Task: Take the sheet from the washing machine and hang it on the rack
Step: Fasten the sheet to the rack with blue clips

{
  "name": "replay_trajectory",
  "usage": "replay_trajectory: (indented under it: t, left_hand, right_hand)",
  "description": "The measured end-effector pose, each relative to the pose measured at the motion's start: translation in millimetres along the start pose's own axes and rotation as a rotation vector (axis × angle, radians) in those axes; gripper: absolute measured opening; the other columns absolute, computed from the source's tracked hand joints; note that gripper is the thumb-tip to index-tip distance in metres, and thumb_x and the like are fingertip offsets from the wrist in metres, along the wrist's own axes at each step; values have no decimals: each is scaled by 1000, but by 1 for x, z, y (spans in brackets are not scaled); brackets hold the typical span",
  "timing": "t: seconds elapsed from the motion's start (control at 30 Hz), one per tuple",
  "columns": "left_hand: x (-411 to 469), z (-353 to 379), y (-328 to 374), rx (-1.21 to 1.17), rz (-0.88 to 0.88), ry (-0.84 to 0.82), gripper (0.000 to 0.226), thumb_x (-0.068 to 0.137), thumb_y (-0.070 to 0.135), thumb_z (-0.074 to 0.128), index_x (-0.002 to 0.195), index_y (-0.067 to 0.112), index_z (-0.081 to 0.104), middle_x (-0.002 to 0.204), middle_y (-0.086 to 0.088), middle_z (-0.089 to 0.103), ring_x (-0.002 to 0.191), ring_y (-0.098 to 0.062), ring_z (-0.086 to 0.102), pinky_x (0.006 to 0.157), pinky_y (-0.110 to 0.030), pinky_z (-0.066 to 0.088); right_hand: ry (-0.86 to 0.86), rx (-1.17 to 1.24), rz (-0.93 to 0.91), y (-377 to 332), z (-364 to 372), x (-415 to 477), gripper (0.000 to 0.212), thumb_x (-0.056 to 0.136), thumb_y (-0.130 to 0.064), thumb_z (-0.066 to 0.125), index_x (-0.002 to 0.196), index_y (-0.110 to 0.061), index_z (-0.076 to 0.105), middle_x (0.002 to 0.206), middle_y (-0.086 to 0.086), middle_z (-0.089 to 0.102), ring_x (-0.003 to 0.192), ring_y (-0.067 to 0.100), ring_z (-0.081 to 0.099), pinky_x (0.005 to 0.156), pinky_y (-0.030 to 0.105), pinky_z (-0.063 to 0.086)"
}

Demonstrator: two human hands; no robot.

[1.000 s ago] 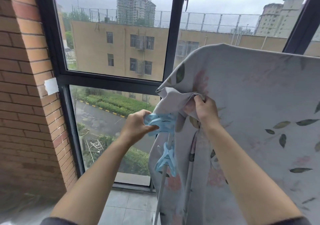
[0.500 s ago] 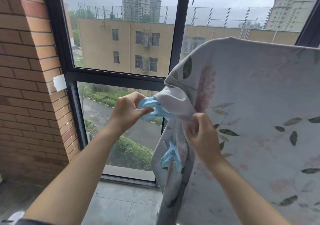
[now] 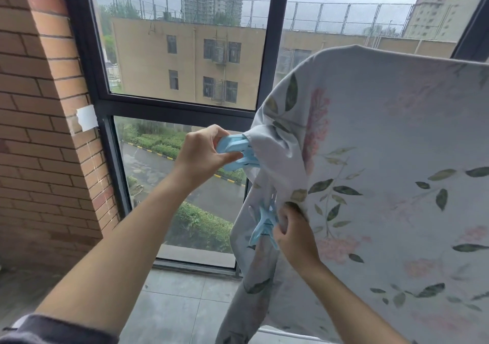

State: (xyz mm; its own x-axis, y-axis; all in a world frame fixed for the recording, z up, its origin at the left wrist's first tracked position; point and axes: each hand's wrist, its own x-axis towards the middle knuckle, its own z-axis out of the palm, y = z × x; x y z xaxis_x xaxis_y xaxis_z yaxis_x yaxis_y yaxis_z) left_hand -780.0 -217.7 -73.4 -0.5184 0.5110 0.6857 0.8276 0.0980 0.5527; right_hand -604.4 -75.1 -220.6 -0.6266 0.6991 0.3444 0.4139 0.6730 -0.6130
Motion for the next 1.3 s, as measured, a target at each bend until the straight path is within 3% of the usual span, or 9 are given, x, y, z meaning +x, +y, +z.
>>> replay_trajectory:
  t: [0.1, 0.2, 0.33, 0.43, 0.6, 0.73, 0.83, 1.07, 1.3]
  left_hand:
    - [0, 1, 0, 13, 4, -12, 44, 65, 37, 85, 97, 11, 68, 84, 2, 69, 73, -11, 64, 66, -28, 54]
    - [-1, 3, 1, 21, -5, -4, 43, 65, 38, 85, 97, 13, 68, 84, 2, 69, 71, -11, 63, 65, -26, 53]
    - [-1, 7, 3, 3, -3, -8, 45, 66, 37, 84, 99, 12, 67, 83, 1, 68, 68, -9, 60, 63, -25, 52]
    - [-2, 8, 3, -3, -10, -7, 44, 66, 36, 84, 99, 12, 67, 84, 0, 69, 69, -12, 61, 65, -30, 54]
    - [-7, 4, 1, 7, -7, -1, 45, 66, 38, 84, 99, 12, 68, 83, 1, 68, 69, -11, 62, 64, -30, 55]
    - [-9, 2, -1, 10, -10, 7, 43, 66, 36, 84, 97, 11, 67, 83, -1, 68, 69, -12, 62, 64, -30, 55]
    - [-11, 3, 0, 15, -6, 10, 42, 67, 34, 84, 97, 11, 67, 82, 0, 68, 71, -14, 63, 66, -31, 55]
    - [-15, 3, 2, 13, 0, 26, 41, 67, 33, 84, 97, 11, 67, 83, -2, 68, 72, -16, 64, 66, -33, 55]
    - [-22, -1, 5, 13, -30, 25, 39, 67, 31, 84, 96, 11, 67, 83, -2, 69, 71, -14, 63, 65, -31, 55]
  right_hand:
    - [-91, 22, 205, 16, 2, 0, 50, 84, -40, 63, 126, -17, 48, 122, 1, 55, 113, 22, 55, 89, 35, 48]
    - [-176, -47, 303, 14, 17, -6, 80, 77, -60, 62, 137, -14, 34, 134, 2, 47, 121, 22, 50, 85, 32, 44]
    - [-86, -251, 354, -8, 45, -9, 109, 64, -77, 60, 143, -14, 17, 147, 5, 29, 135, 27, 30, 105, 47, 34]
    - [-35, -324, 423, -15, 60, -5, 117, 59, -77, 60, 145, -16, 9, 150, 9, 17, 138, 31, 21, 105, 59, 23]
    - [10, -181, 442, -11, 57, -12, 98, 68, -58, 69, 139, -11, 21, 135, 11, 39, 120, 29, 46, 87, 37, 46]
    - [-5, -173, 401, -5, 39, -14, 60, 78, -44, 68, 120, -8, 44, 115, 8, 58, 98, 24, 61, 72, 30, 50]
    - [-32, -191, 319, -4, 26, -16, 37, 86, -34, 62, 114, -12, 52, 105, 5, 65, 89, 21, 64, 64, 25, 45]
    - [-108, -249, 246, -9, -4, -22, 30, 91, -21, 51, 118, -9, 56, 112, 7, 64, 100, 24, 62, 70, 22, 35]
    - [-252, -128, 195, -22, -12, -45, 30, 89, -22, 48, 118, -17, 54, 102, 0, 61, 78, 14, 53, 63, 22, 40]
